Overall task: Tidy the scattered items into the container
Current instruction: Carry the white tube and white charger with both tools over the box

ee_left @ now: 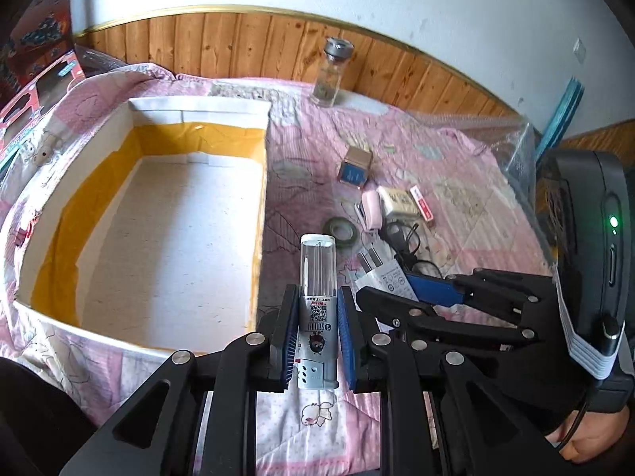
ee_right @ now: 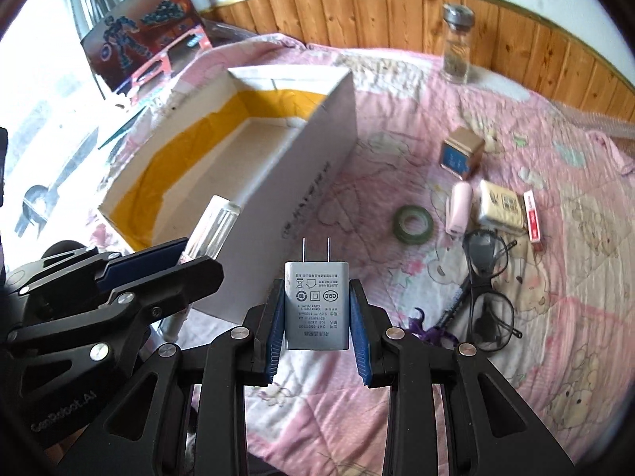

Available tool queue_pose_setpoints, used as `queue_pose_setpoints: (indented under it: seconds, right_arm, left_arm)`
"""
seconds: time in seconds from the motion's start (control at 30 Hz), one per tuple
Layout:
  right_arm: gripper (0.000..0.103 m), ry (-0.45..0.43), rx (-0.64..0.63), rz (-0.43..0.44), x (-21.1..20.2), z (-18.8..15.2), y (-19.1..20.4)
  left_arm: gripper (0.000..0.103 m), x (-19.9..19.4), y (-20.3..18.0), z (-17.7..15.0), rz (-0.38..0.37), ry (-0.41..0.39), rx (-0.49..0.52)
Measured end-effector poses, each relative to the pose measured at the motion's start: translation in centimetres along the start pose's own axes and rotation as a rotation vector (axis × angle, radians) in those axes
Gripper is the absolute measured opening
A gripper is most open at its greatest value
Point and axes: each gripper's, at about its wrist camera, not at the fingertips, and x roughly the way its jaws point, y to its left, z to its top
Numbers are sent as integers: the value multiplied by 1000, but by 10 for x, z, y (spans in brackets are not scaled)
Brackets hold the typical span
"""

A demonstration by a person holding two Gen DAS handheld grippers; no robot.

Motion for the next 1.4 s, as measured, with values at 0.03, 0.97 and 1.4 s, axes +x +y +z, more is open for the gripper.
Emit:
queue_pose_setpoints:
  seconds: [0.03,0.97,1.4]
  right_arm:
    - [31,-4,-7,-1,-2,2,4]
    - [31,-7,-209,3,13,62,113]
    - [31,56,-213,9,56,88,123]
  left_arm:
    - [20,-4,3,1,-3,-7,-6]
    - [20,-57,110,18,86,-137,-143]
    - [20,-44,155,29,126,-123,-194]
